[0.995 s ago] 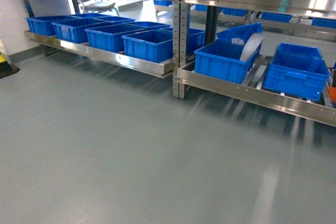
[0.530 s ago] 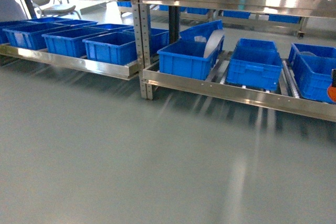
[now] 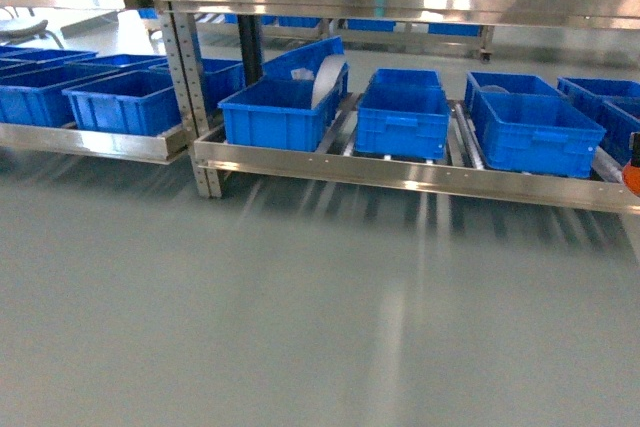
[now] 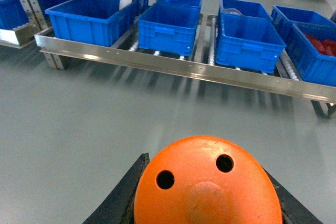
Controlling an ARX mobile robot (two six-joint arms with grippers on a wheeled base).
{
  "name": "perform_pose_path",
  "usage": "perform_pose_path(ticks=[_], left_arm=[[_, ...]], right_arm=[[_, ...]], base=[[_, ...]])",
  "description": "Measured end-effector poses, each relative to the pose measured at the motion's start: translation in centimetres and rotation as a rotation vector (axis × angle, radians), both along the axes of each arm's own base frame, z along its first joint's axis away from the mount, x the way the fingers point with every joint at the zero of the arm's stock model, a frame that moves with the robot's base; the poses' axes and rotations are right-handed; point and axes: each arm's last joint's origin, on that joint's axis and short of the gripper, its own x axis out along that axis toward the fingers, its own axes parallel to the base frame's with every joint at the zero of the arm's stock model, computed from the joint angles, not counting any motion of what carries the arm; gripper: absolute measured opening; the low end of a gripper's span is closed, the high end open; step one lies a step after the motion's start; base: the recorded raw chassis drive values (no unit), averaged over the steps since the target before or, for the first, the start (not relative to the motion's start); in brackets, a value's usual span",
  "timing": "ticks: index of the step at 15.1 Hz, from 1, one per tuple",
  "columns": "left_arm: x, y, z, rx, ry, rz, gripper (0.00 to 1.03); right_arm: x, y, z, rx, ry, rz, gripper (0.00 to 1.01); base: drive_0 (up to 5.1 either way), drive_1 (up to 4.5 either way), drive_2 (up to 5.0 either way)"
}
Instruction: Sort blue parts and orange caps into right shelf containers
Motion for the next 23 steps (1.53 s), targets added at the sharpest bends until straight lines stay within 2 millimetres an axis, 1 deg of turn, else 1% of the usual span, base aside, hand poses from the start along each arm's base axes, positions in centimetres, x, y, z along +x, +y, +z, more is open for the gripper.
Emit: perform_pose_path(ticks=[10,23], left_arm=[[0.00,0.00,0.00,0.000,0.000,0.000,0.44],[0.01,-0.01,0.03,0.001,-0.003,-0.002,0.44]], right_arm=[[0.00,0.00,0.01,0.000,0.000,0.000,0.44],[-0.01,0.00,0.01,0.000,0.000,0.000,0.44]], base=[[-1.6,-1.59,-1.6],[0.0,0.00,0.0]])
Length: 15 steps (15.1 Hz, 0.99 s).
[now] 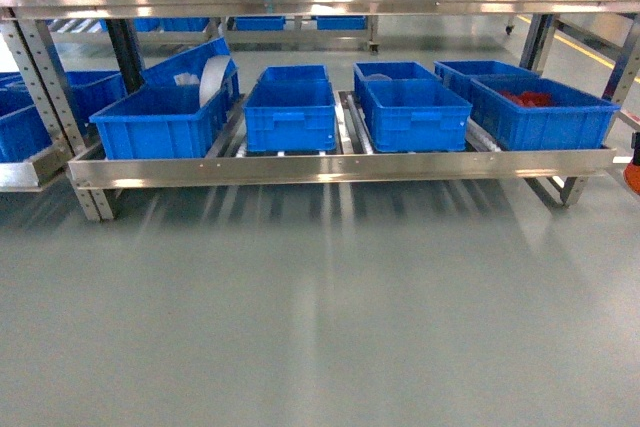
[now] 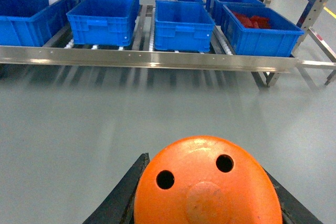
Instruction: Sort blue parts and orange caps into right shelf containers
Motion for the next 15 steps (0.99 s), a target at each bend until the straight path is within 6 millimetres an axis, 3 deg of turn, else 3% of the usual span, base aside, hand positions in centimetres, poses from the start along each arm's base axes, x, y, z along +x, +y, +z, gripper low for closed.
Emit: perform_pose_path(ticks=[3,5,15], left_arm=[[0.00,-0.01,-0.04,-0.002,0.004,-0.001,0.44],[-0.05,0.11,0.00,0.000,0.002,0.009,0.44],[-0.02,-0.02,0.00,-0.001,0.002,-0.001,0.44]], right_arm=[[0.00,0.00,0.00,0.000,0.000,0.000,0.44],[-0.01,0.02,-0.02,0.000,0.002,0.001,0.44],[-0.04,0.00,-0.07,0.000,0.004,0.000,0.44]], base=[[0.0,1.07,-1.0],[2.4,2.18,-5.0],[0.1,3.95,-3.8]])
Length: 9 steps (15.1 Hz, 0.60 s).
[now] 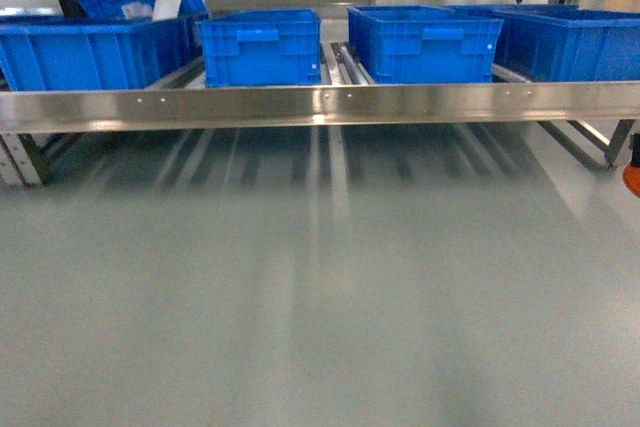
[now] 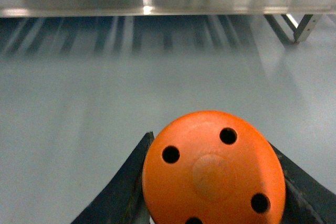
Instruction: Sort blue parts and orange caps into right shelf containers
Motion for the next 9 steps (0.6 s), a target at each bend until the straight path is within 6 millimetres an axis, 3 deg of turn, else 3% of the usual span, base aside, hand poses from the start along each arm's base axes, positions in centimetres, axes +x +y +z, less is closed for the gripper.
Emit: perform_pose_path(ticks=[9], left_arm=[[0.02,0.00,-0.04,0.000,0.001,0.000,0.44]], right_arm=[[-0.01,0.00,-0.03,-0.001,0.000,-0.001,0.44]], base=[[0.1,4.05,-3.9]])
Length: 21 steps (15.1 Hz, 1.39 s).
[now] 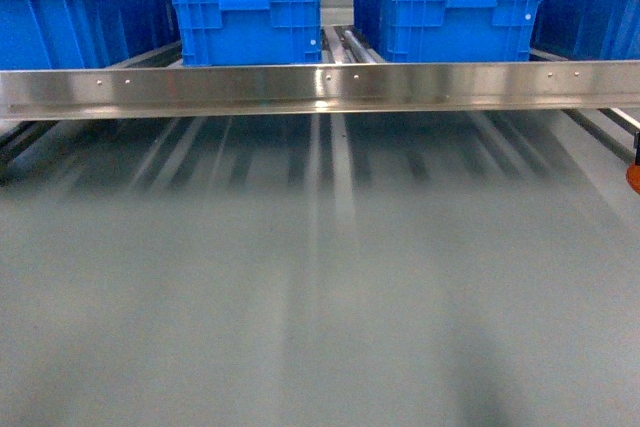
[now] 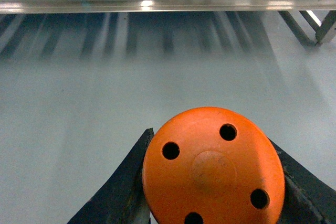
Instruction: Sort blue parts and orange caps into right shelf containers
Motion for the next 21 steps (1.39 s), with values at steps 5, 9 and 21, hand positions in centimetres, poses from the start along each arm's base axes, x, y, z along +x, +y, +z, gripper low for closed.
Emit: perform_pose_path(ticks=[5,9,21], left_arm=[[-0.02,0.04,0.01,0.000,0.000,0.003,0.44],[-0.03,0.13,0.00,0.000,-0.001,0.007,0.44],[0.00,-0.01,0.01,0.000,-0.001,-0.002,0.44]], right_arm=[[0.01,0.00,0.02,0.000,-0.001,0.000,0.44],[0.01,0.03,0.04,0.000,-0.002,0.001,0.44],[0.01,-0.01,0.06,0.000,-0.005,-0.003,0.44]], base=[[0.0,3.89,-3.9],[3.1,1.85,-5.0],[2.1,2.67,-4.5]])
